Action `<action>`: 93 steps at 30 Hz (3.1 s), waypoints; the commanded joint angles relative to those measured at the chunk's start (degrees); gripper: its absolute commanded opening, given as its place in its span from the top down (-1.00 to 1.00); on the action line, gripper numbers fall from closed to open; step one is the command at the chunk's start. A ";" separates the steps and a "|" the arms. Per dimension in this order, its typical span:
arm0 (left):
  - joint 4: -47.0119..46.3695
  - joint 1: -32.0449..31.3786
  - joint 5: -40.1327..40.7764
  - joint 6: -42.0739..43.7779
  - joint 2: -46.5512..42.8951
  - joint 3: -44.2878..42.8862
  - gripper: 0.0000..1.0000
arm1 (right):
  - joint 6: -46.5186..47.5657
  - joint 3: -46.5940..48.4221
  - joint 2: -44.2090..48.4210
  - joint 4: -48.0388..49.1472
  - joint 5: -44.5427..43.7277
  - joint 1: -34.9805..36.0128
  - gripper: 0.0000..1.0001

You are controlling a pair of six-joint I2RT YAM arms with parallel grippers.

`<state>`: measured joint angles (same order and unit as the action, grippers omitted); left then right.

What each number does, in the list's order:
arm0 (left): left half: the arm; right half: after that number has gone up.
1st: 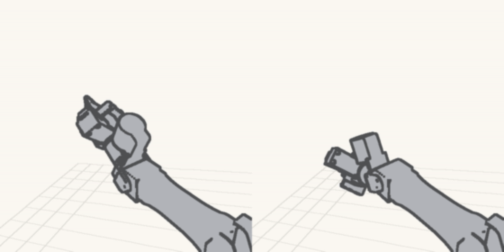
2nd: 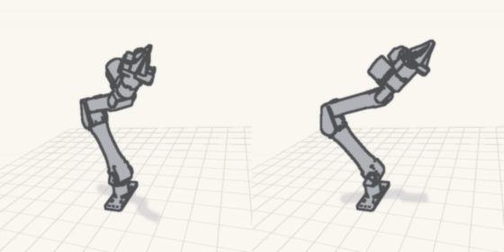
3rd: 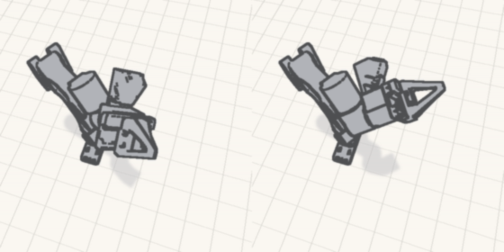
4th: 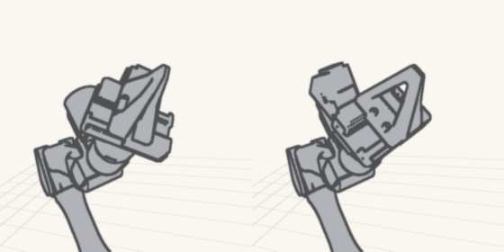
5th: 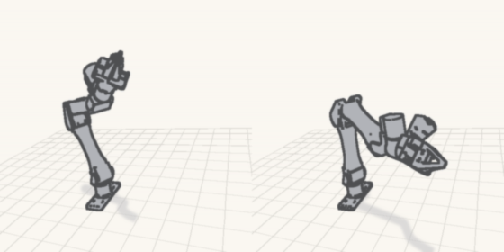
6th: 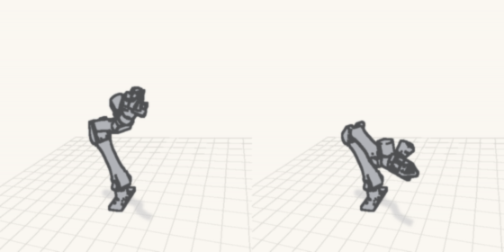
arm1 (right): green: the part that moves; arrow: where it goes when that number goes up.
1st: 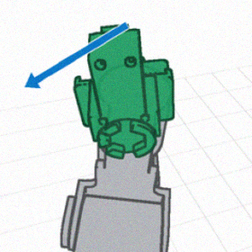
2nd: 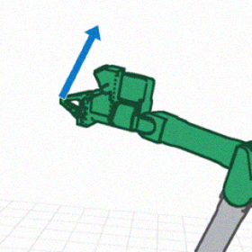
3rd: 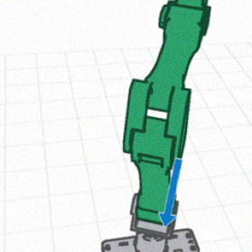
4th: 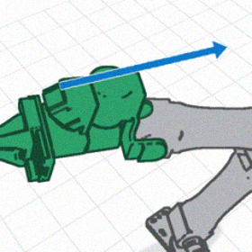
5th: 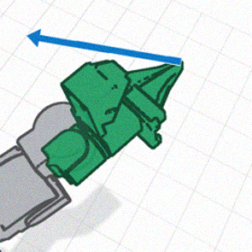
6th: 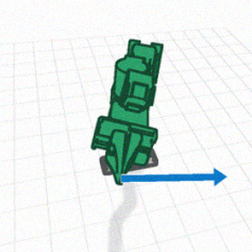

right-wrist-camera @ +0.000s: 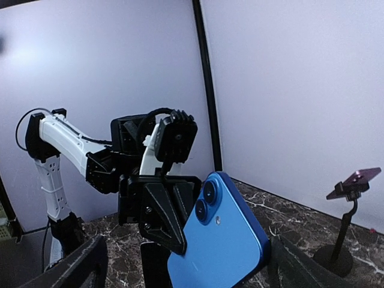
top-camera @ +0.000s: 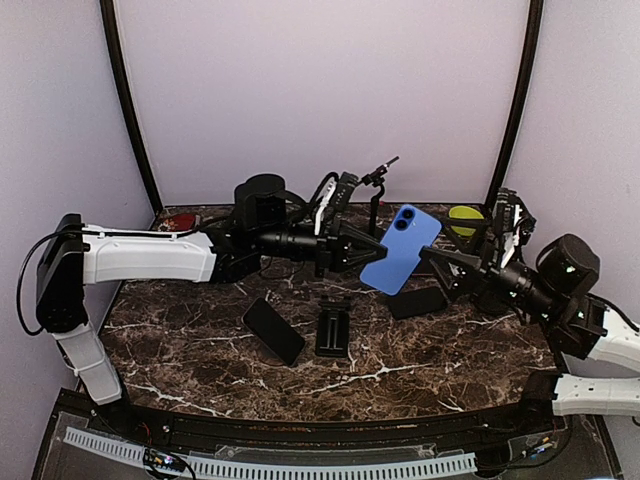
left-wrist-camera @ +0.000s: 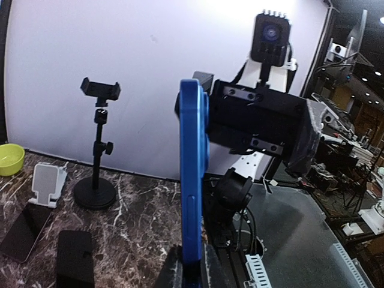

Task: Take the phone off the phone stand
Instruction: Pass from the right arm to the left, then place the phone at the center of the board.

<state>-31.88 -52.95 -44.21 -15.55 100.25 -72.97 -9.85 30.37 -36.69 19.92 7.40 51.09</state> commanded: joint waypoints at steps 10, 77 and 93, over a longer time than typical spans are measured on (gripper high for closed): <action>18.79 1.06 16.68 9.89 -2.09 -3.53 1.00 | -0.20 12.62 3.49 -17.73 -26.53 -0.77 -0.99; 61.33 -29.52 70.82 37.43 46.01 -55.92 0.39 | -3.94 19.26 -4.53 -30.56 -31.75 -7.28 -0.99; 61.01 -28.83 56.60 30.81 35.92 -49.27 -0.59 | -7.11 18.77 -6.49 -32.19 -27.57 -9.97 -0.99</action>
<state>28.99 -82.43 18.20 18.33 145.88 -126.41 -14.55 49.45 -42.48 -13.19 -22.83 43.29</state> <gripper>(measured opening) 0.758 0.996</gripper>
